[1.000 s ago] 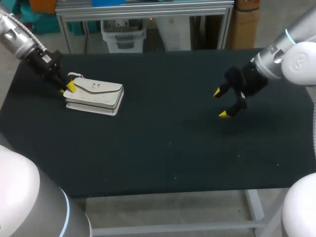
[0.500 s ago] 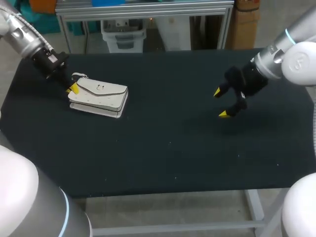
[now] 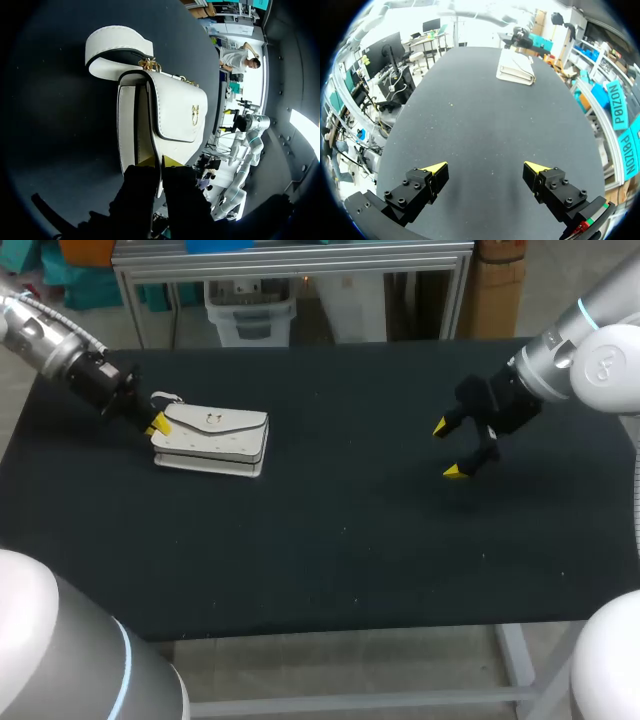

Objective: Pick up the bag, open it, inspect its contents, close it, and place it on the opposite side

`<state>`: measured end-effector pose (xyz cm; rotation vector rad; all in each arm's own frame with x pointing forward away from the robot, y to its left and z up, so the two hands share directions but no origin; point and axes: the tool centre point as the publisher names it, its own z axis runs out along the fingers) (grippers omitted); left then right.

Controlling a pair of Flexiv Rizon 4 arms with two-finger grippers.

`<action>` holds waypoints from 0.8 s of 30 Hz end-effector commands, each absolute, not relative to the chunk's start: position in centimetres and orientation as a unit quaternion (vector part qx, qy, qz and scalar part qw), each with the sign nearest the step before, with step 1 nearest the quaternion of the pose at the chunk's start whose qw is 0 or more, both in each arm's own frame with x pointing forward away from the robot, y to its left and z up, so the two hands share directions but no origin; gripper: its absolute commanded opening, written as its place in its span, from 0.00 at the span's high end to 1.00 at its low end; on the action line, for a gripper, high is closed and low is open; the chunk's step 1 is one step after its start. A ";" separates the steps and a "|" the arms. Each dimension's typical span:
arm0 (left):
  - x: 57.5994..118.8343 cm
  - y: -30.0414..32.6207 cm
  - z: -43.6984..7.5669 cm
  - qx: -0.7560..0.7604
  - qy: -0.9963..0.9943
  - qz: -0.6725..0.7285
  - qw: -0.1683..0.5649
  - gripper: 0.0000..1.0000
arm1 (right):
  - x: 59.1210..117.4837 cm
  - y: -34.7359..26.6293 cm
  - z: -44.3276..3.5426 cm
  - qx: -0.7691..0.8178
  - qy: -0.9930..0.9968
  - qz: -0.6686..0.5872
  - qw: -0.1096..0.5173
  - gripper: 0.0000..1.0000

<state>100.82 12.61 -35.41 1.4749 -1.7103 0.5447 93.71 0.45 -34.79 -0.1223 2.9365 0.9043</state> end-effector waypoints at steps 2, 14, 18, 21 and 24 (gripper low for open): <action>100.0 12.2 -35.2 0.607 -0.663 0.253 0.359 1.00 | 93.8 0.4 -34.8 -0.041 0.954 0.295 0.032 0.00; 98.9 10.8 -35.3 0.624 -0.643 0.255 0.363 1.00 | 93.8 0.4 -34.8 -0.041 0.954 0.295 0.032 0.00; 97.1 8.0 -35.8 0.659 -0.613 0.264 0.347 1.00 | 93.8 0.4 -34.8 -0.041 0.954 0.295 0.032 0.00; 95.9 6.0 -36.0 0.675 -0.603 0.280 0.320 1.00 | 93.8 0.4 -34.8 -0.041 0.954 0.295 0.032 0.00; 95.1 4.2 -36.2 0.685 -0.594 0.297 0.301 1.00 | 93.8 0.4 -34.8 -0.041 0.954 0.295 0.032 0.00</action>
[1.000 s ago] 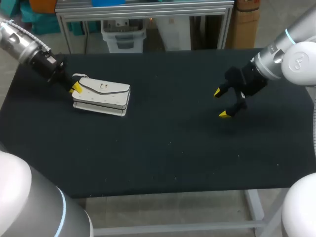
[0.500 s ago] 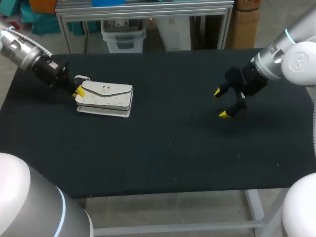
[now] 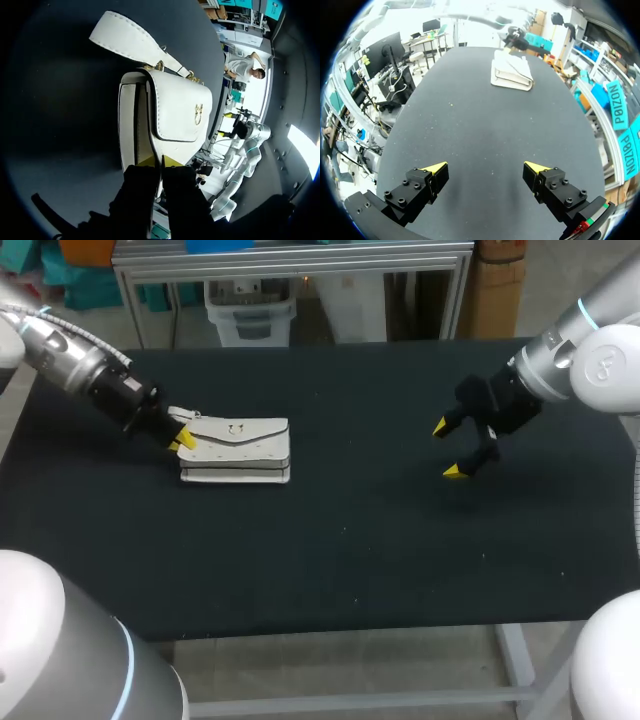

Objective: Pick up the bag, open it, inspect its contents, close it, and place it on the opposite side

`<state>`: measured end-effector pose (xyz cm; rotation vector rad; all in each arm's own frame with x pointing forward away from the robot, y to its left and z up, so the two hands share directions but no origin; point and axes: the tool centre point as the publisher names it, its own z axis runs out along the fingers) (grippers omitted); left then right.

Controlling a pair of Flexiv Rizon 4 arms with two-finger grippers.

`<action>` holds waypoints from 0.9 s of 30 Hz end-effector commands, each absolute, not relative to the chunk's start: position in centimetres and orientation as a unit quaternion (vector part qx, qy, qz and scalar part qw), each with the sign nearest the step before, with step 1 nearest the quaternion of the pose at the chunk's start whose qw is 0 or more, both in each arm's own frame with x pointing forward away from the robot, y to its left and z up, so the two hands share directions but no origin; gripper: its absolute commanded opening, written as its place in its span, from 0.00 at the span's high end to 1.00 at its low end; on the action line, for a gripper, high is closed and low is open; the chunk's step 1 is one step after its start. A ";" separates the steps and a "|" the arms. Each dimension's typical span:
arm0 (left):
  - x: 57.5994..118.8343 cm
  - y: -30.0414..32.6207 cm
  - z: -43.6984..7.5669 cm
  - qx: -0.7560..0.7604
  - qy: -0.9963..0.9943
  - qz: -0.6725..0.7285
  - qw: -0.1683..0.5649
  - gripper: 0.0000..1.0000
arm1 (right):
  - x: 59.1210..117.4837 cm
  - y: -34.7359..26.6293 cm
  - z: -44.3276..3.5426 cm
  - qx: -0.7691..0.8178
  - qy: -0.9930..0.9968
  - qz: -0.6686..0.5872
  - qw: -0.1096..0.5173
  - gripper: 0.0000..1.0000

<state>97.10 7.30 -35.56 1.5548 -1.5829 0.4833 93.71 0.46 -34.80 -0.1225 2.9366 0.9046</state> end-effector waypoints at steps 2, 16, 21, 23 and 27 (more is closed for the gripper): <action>94.9 3.1 -36.2 0.697 -0.579 0.313 0.284 1.00 | 93.8 0.4 -34.8 -0.041 0.954 0.295 0.032 0.00; 93.0 -1.8 -35.9 0.735 -0.506 0.393 0.221 1.00 | 93.8 0.4 -34.8 -0.041 0.954 0.295 0.032 0.00; 93.0 -3.7 -36.7 0.729 -0.515 0.385 0.234 1.00 | 93.8 0.4 -34.8 -0.041 0.954 0.295 0.032 0.00; 93.0 -4.6 -37.0 0.724 -0.528 0.377 0.236 1.00 | 93.8 0.4 -34.8 -0.041 0.954 0.295 0.032 0.00; 92.7 -6.3 -37.0 0.711 -0.553 0.364 0.237 1.00 | 93.8 0.4 -34.8 -0.041 0.954 0.295 0.032 0.00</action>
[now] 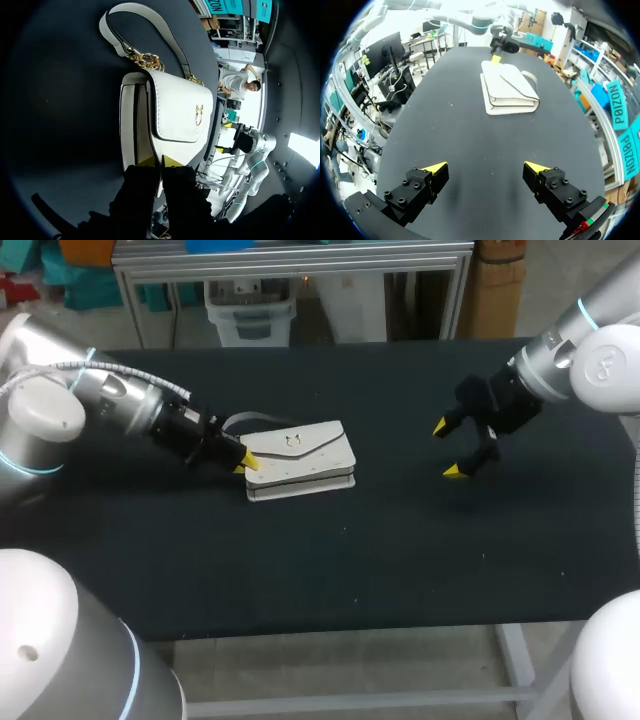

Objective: Pick up the bag, open it, inspect its contents, close it, and place it on the opposite side

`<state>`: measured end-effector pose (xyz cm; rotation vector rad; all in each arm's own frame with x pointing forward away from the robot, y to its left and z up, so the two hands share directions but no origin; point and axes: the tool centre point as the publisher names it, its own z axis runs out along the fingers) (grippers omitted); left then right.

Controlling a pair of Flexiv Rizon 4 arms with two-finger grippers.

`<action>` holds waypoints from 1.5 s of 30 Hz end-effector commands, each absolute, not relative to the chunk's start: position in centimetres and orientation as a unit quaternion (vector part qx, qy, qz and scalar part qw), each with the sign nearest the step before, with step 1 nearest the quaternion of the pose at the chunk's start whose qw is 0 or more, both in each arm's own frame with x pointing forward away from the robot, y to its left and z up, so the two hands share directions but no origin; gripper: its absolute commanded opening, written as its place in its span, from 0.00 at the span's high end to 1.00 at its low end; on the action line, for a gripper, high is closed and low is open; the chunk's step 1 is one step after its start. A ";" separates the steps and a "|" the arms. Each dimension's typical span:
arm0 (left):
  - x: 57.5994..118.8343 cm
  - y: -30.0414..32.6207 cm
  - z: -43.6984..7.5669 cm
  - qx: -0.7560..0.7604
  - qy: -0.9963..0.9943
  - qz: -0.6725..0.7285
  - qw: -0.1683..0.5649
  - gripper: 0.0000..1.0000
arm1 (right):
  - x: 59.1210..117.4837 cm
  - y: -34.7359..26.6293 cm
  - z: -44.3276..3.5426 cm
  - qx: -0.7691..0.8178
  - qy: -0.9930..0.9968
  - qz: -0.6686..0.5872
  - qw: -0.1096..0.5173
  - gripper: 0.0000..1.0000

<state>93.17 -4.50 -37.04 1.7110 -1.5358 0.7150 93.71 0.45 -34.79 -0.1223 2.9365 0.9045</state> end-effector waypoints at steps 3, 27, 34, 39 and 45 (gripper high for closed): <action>92.5 -7.0 -36.9 0.701 -0.567 0.361 0.237 1.00 | 93.8 0.4 -34.8 -0.041 0.954 0.295 0.032 0.00; 92.2 -8.7 -37.4 0.602 -0.678 0.229 0.353 1.00 | 93.8 0.4 -34.8 -0.041 0.954 0.295 0.032 0.00; 92.2 -8.4 -37.3 0.603 -0.678 0.230 0.352 0.82 | 93.8 0.4 -34.8 -0.041 0.954 0.295 0.032 0.00; 92.0 -7.7 -36.8 0.609 -0.674 0.237 0.347 0.00 | 93.8 0.4 -34.8 -0.041 0.954 0.295 0.032 0.00; 91.4 -5.6 -35.0 0.617 -0.669 0.255 0.326 0.00 | 93.8 0.4 -34.8 -0.041 0.954 0.295 0.032 0.00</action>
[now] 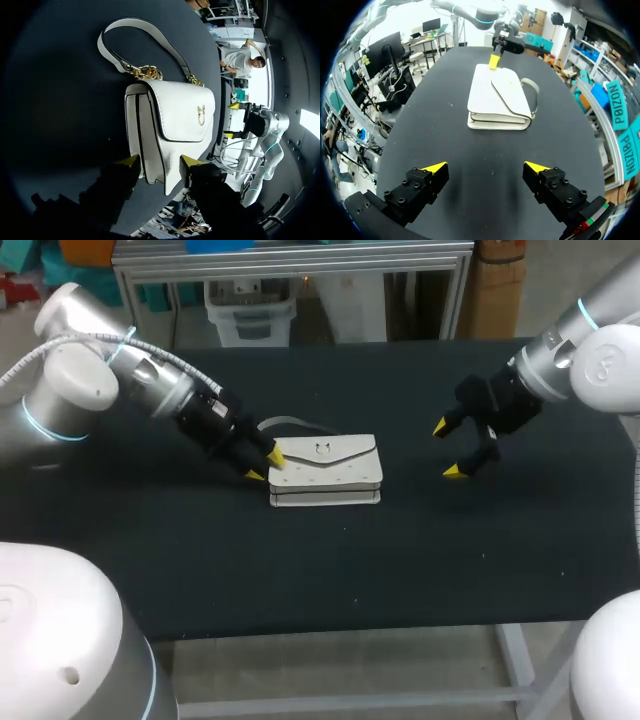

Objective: Pick up the bag, open it, inspect its contents, close it, and place it on the opposite side

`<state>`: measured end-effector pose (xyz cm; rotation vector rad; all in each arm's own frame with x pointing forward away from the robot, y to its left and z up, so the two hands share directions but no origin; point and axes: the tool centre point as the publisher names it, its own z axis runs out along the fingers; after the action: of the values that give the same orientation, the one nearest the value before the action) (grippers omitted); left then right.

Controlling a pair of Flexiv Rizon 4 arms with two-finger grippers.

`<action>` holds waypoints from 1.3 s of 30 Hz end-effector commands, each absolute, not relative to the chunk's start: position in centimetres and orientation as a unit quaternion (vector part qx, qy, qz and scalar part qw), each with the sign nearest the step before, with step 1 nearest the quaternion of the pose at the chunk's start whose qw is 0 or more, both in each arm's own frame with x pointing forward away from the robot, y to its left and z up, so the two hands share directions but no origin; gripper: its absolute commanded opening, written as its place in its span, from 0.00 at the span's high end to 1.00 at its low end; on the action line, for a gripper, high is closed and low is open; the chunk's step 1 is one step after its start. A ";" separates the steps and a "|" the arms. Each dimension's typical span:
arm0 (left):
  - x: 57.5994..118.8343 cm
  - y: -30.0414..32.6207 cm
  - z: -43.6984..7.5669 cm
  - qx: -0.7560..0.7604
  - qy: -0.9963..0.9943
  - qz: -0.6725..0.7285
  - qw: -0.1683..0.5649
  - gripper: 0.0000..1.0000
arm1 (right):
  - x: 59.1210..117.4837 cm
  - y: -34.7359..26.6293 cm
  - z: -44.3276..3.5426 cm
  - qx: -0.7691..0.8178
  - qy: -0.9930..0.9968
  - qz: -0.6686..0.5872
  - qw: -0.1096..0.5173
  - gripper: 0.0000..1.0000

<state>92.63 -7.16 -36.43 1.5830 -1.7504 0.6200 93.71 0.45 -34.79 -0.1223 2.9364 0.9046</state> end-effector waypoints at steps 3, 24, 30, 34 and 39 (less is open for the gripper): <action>91.2 -4.4 -33.9 0.621 -0.671 0.261 0.310 0.00 | 93.7 0.4 -34.6 -0.041 0.955 0.292 0.038 0.00; 93.2 0.4 -28.8 0.530 -0.809 0.212 0.142 0.00 | 91.9 4.8 -31.9 -0.056 0.981 0.162 0.093 0.00; 93.0 0.4 -28.5 0.487 -0.835 0.220 0.133 0.00 | 91.0 6.6 -31.7 -0.052 0.985 0.138 0.092 0.00; 93.0 0.4 -28.5 0.487 -0.835 0.220 0.133 0.00 | 91.0 6.6 -31.7 -0.052 0.985 0.138 0.092 0.00; 93.0 0.4 -28.5 0.487 -0.835 0.220 0.133 0.00 | 91.0 6.6 -31.7 -0.052 0.985 0.138 0.092 0.00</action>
<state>93.06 0.42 -28.45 1.4119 -2.4202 0.6375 91.05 6.45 -31.75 -0.1560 2.9218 0.4217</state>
